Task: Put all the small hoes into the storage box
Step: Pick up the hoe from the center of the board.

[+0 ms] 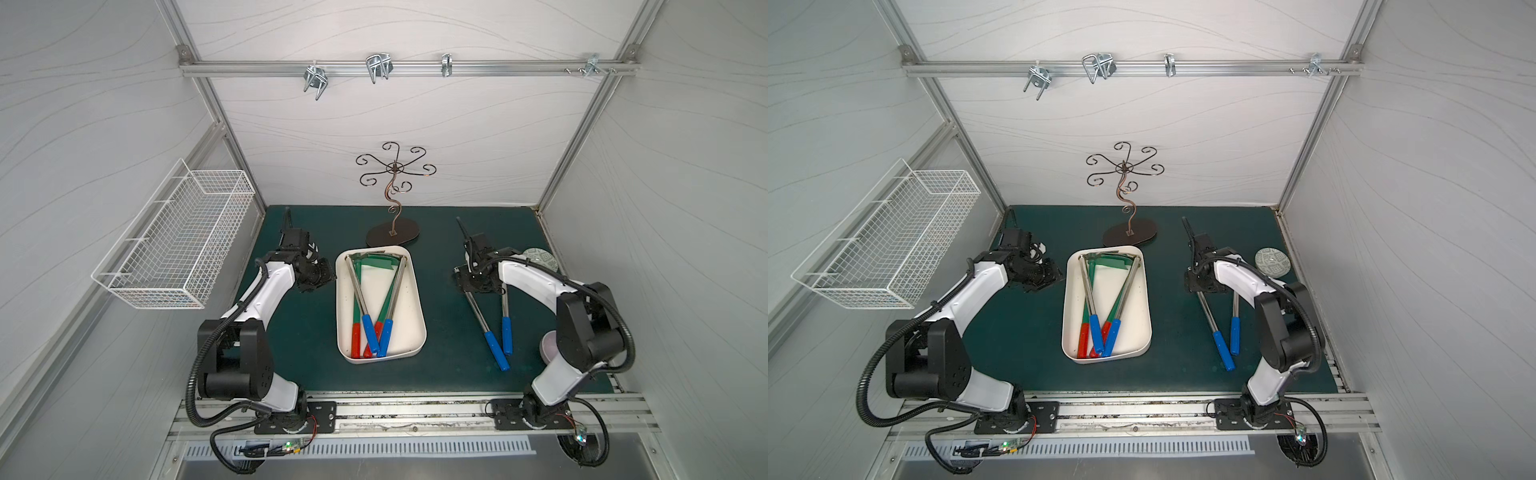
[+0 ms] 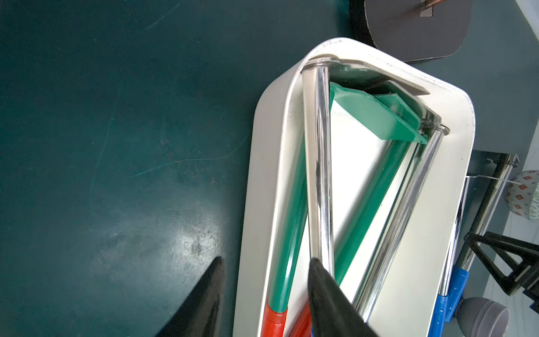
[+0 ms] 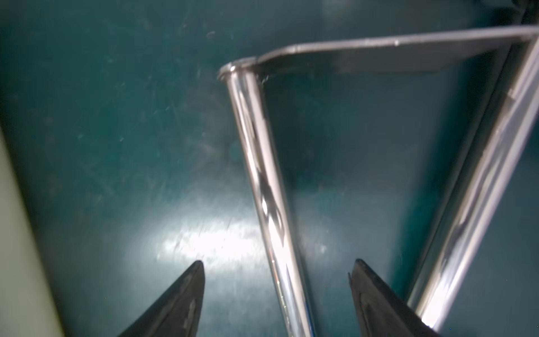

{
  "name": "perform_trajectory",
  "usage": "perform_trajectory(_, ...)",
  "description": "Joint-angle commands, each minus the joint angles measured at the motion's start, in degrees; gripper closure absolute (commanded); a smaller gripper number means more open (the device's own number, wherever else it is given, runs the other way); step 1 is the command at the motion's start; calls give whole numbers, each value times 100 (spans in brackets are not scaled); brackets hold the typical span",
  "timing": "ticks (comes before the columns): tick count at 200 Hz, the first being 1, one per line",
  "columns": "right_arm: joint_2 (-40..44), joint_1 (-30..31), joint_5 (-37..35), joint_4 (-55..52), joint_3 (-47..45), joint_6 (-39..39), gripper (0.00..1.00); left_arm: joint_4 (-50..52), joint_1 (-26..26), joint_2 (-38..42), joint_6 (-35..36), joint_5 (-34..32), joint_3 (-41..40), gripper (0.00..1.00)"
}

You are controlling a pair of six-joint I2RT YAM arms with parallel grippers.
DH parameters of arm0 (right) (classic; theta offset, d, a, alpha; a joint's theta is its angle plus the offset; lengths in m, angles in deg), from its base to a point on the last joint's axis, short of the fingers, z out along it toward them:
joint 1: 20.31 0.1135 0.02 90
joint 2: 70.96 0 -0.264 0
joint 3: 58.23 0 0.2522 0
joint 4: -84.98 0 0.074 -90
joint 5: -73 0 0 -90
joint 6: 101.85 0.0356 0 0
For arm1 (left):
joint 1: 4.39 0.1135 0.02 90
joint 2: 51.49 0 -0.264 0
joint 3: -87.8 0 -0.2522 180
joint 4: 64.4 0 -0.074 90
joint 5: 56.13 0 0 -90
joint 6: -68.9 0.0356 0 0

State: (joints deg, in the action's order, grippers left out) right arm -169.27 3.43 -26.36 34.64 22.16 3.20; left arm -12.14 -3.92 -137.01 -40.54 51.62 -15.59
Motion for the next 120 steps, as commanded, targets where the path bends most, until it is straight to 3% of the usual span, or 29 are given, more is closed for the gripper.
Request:
perform_trajectory(1,-343,24,-221,-17,218,-100,20,-132,58,193,81,68,-8,52)
perform_trajectory(120,-1267,202,-365,18,613,-577,25,-132,128,193,46,161,-1,52)
